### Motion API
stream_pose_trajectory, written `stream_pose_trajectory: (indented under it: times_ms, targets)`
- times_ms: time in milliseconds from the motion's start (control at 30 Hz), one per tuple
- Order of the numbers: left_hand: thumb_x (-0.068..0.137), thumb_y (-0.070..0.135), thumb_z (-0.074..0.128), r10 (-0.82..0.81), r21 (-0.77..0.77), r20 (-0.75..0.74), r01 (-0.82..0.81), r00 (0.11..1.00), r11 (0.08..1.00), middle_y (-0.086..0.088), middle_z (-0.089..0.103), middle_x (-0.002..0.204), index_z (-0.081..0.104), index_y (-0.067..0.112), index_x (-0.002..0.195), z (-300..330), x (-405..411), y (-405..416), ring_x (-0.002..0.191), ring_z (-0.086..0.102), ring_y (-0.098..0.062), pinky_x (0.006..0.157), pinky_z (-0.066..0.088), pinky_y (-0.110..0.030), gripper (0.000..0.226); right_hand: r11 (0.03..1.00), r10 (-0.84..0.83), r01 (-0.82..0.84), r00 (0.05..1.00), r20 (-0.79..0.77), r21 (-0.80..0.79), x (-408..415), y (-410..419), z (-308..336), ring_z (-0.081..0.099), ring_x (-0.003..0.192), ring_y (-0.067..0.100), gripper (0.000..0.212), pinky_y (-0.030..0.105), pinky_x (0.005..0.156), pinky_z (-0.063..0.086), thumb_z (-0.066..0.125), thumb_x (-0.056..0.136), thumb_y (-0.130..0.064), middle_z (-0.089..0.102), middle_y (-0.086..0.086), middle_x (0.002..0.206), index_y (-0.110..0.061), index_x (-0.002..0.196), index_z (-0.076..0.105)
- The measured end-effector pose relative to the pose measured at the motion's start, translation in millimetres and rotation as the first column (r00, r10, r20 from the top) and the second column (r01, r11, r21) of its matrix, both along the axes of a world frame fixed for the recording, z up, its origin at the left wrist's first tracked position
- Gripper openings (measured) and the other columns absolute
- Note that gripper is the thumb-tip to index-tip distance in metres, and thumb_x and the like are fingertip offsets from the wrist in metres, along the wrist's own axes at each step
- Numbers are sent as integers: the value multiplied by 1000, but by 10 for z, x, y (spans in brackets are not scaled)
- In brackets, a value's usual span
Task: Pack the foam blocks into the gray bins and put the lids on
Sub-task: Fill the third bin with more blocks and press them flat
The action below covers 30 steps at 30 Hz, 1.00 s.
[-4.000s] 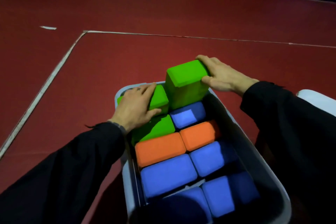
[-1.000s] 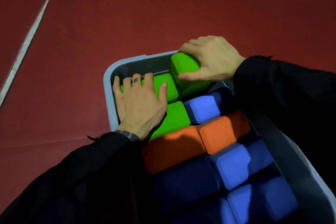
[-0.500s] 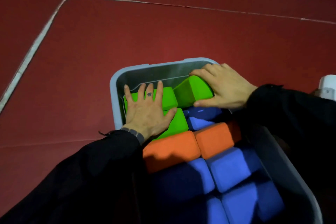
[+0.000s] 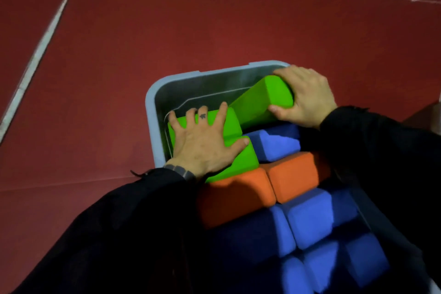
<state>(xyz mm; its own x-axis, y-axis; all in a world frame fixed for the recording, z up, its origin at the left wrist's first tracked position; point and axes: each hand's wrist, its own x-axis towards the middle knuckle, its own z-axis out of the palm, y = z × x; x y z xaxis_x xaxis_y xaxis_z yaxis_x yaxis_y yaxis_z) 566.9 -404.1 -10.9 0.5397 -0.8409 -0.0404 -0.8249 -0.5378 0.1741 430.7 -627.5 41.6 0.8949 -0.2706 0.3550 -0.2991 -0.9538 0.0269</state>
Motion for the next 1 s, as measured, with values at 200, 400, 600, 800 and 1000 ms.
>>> stream_pose_trajectory:
  times_ms: [200,400,600,800,1000]
  targets:
    - [81,90,12,-16,-30,29,17,999,999,-6,20,167,5,31,162,-9,-58,112,155,9,-29,113,3,-75,100,998,60,-60,989,-136,9,243,57,244,67,102,36,78,47,85,53,47,79,-77,70,12,114,-15,125,62]
    - [81,89,15,-29,-75,48,33,998,997,-3,38,157,18,31,160,11,-123,116,146,30,-27,113,13,-72,98,991,117,-98,964,-240,89,387,-138,714,68,103,38,71,48,85,52,40,80,-79,74,10,114,-27,124,61]
    - [84,87,16,-51,-75,72,57,996,996,-5,40,156,19,31,160,-24,-121,13,147,29,-29,116,7,-71,94,998,50,-54,966,-254,-9,149,111,22,65,92,37,82,47,80,50,44,78,-83,68,14,105,-14,119,62]
    - [84,85,16,-59,-73,76,64,995,995,-10,36,159,19,29,160,-64,-146,3,150,24,-31,117,6,-70,94,999,-39,44,889,-456,1,140,124,-91,57,118,36,96,52,106,38,29,75,-91,58,12,124,-22,138,46]
    - [84,85,20,60,-31,-13,-60,998,998,-8,22,166,12,26,161,7,-171,50,155,7,-31,114,6,-76,98,986,-153,167,909,-389,2,179,380,-218,50,132,29,91,52,121,23,27,80,-86,54,5,141,-32,151,42]
